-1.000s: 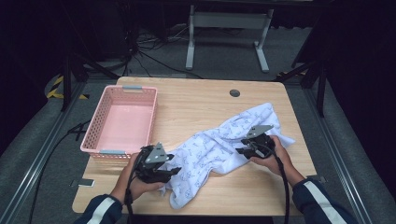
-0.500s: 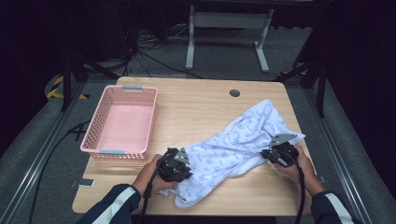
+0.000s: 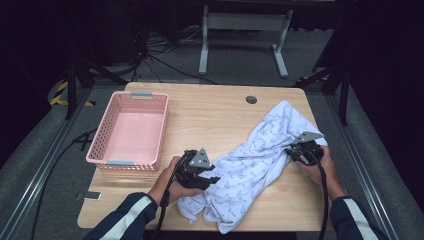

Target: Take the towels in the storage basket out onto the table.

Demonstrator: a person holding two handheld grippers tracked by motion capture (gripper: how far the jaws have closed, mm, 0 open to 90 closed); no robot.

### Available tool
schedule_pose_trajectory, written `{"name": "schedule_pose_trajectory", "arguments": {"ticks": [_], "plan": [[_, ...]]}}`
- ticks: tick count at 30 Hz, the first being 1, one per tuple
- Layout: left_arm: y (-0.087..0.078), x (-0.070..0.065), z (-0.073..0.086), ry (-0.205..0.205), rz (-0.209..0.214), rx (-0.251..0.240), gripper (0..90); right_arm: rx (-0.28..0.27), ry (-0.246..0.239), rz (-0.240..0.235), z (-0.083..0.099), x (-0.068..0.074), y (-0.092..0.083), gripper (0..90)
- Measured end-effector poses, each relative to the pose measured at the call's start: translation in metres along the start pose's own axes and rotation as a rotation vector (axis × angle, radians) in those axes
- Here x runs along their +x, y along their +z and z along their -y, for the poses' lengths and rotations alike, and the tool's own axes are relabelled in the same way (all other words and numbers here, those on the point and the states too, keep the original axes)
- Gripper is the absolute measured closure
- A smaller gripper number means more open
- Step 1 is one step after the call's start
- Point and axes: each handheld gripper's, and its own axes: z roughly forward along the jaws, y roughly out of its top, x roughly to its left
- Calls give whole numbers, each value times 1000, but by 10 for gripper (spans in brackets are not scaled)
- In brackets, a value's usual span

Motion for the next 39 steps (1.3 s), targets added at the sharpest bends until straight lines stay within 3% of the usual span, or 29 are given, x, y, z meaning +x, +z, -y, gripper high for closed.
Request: {"name": "schedule_pose_trajectory", "arguments": {"ticks": [3,4,6,8,11,14,16,17,19,22,23,25,27,28,30,31,32,34,35,37,39], "plan": [[18,16,2,-33,-11,42,524,-25,38,5,-5,0,-2,631],[25,20,4,-63,4,73,517,-34,45,5,-6,0,-5,612],[33,25,6,-74,39,106,481,-71,65,-10,-7,3,-16,604],[40,24,10,-77,26,143,469,-121,95,-42,-8,8,-25,587],[44,23,13,-103,37,149,457,-114,63,-84,-11,22,-28,567],[45,23,13,-93,58,147,522,-81,36,-111,-10,35,-22,554],[45,23,14,-82,110,135,690,-61,38,-103,-8,36,-18,532],[44,23,14,-83,106,136,711,-56,57,-99,-6,33,-16,528],[40,20,12,-44,71,137,808,-36,128,-96,-1,26,-8,516],[27,14,7,-11,30,73,816,-26,156,-123,3,23,-2,517],[21,12,5,-1,43,46,816,-29,159,-122,2,23,-2,521],[12,-1,-4,45,35,-7,817,-27,130,-113,1,25,-1,535],[12,-20,-16,99,81,-52,817,-34,130,-119,0,25,0,541],[14,-32,-23,152,92,-60,819,-32,122,-119,0,25,1,541],[25,-51,-34,223,136,-53,826,-28,109,-115,-1,25,1,541],[25,-51,-34,223,136,-53,819,-27,113,-118,-1,25,1,542],[33,-61,-40,252,187,-41,819,-27,113,-118,-1,25,1,542],[48,-75,-49,289,247,-7,802,-25,91,-117,-1,25,0,560],[56,-81,-52,259,305,11,775,-18,90,-123,-1,26,-1,576],[59,-86,-55,272,360,27,732,5,52,-123,-1,25,-5,584],[53,-84,-55,230,391,15,723,12,52,-131,4,23,-9,598]]}}
